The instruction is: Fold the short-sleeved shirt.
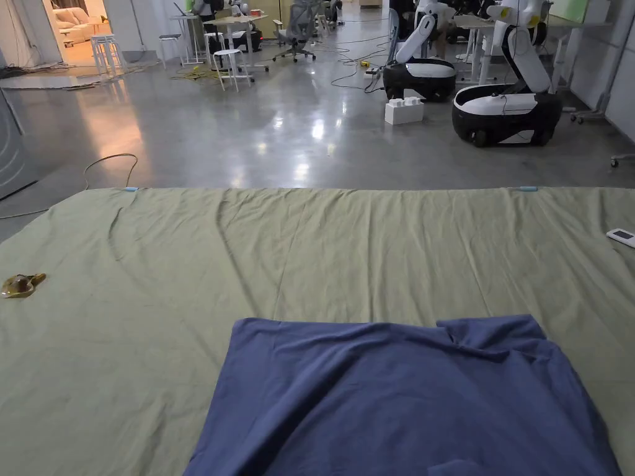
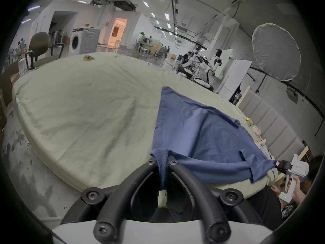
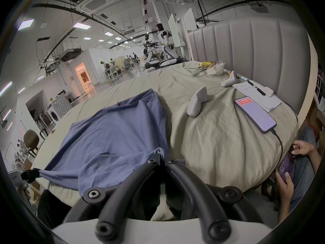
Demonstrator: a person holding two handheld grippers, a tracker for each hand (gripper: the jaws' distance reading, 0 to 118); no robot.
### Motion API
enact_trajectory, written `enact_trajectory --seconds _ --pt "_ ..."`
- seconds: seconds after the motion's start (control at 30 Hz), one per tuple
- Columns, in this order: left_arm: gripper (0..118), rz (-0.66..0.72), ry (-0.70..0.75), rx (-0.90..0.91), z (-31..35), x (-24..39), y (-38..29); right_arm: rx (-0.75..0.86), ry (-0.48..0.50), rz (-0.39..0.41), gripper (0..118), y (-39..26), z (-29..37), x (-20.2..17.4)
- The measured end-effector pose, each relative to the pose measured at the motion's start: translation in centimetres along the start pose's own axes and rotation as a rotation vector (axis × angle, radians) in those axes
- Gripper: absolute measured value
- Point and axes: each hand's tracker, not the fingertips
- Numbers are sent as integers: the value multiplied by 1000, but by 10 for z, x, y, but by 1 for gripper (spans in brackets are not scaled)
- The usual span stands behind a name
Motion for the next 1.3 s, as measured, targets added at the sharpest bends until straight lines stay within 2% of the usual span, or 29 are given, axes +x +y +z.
enact_trajectory --seconds 0.07,0.13,0.37,0.43,0.6,0.63,0.67,0.73,0.77,0.8,0.87,0.93,1.0,1.23,1.3 --pt "7 4 -53 24 13 6 9 52 18 -31 4 4 12 -2" --pt "7 -14 -42 46 22 11 12 51 34 -51 4 7 17 -1" --pt "7 -7 -17 26 26 -4 10 16 12 -32 4 1 19 8" --pt "7 -4 -12 5 26 -7 5 -5 6 -24 4 -14 10 23" --pt "8 -90 -19 -87 17 1 1 -57 -5 24 4 -24 1 18" --pt "12 -92 -11 -95 15 0 0 -66 -4 27 5 -25 -2 18" --pt "27 -93 -5 -107 12 -1 -1 -80 2 20 16 -26 -7 23" --pt "68 -79 15 -119 7 -12 -2 -87 0 -9 65 -25 -9 28" --pt "85 -61 28 -123 8 -15 0 -88 -3 -14 85 -23 -8 29" --pt "89 -38 46 -121 13 -15 5 -54 -21 -10 83 -21 0 29" --pt "89 -60 103 -73 26 -13 18 -20 -52 37 81 -10 11 28" --pt "89 -96 168 49 49 -2 35 47 -82 83 81 3 30 22" --pt "89 -134 136 134 80 18 57 123 -66 112 81 20 51 13" --pt "89 -332 229 488 161 106 78 408 11 172 82 60 123 -48" --pt "88 -401 238 533 163 127 78 418 47 163 81 64 130 -63"
